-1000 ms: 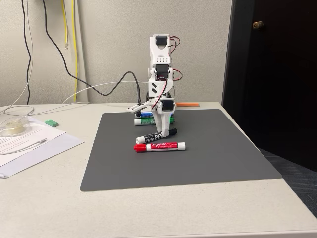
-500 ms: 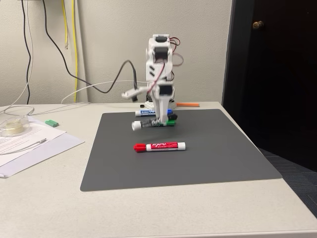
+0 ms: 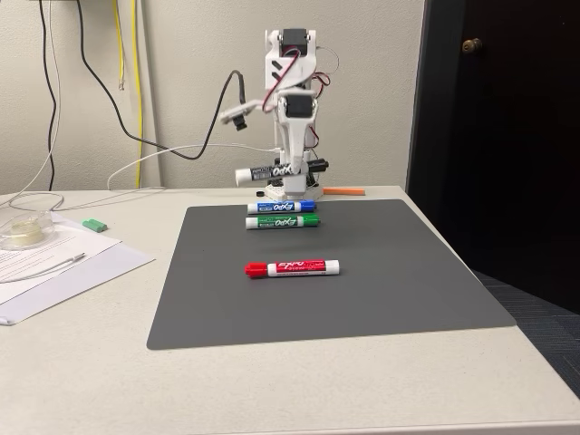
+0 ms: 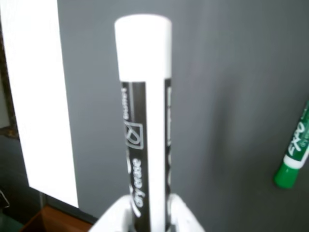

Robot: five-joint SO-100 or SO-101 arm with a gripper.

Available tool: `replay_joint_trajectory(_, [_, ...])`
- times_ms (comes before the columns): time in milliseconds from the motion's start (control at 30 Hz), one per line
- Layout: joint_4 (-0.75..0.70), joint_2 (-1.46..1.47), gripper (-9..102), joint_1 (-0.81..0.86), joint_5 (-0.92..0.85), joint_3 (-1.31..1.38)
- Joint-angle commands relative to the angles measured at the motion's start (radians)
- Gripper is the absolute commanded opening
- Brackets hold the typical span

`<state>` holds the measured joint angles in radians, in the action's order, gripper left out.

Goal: Pick up the black marker.

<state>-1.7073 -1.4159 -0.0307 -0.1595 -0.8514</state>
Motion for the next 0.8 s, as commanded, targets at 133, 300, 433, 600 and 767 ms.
replay_joint_trajectory(133, [-0.038, -0.106, 0, 0.044, -0.018, 0.04])
replay_joint_trajectory(300, [-0.04, -0.127, 0, 0.058, -0.028, 0.028])
replay_joint_trajectory(433, [-0.04, -0.149, 0, 0.058, -0.031, 0.002])
replay_joint_trajectory(600, [-0.04, -0.265, 0, 0.058, -0.035, -0.126])
replay_joint_trajectory(767, [0.017, -0.474, 0, 0.057, -0.035, -0.37])
